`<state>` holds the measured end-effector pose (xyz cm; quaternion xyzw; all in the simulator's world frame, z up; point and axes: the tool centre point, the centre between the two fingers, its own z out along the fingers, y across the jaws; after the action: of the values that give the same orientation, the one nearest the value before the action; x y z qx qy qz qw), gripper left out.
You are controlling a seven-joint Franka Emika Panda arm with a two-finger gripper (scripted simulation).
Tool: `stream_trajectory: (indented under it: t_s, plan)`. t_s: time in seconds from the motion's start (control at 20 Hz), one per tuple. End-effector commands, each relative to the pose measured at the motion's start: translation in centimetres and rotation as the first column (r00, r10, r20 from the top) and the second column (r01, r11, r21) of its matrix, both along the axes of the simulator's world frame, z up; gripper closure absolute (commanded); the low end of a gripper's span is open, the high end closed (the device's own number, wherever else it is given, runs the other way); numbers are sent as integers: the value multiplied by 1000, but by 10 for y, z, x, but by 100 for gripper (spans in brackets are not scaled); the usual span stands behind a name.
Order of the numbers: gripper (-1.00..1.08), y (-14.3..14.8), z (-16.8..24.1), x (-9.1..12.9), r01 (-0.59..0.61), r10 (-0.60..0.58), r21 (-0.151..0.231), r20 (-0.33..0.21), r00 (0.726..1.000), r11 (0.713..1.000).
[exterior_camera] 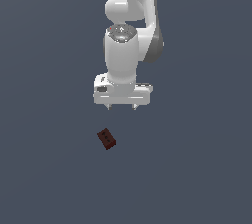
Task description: Pick up the object and move it to a goal position.
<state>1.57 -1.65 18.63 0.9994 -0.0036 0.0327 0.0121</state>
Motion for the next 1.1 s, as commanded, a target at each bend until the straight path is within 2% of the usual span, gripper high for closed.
stream_trajectory:
  t_s: [0.0, 0.5, 1.05]
  plan:
    - [-92, 0, 0, 0, 0, 0, 0, 0, 1000, 1000]
    - [-92, 32, 9, -1, -81, 81, 1, 13, 997, 997]
    - [-92, 23, 0, 7, -125, 125, -3, 4, 992, 992]
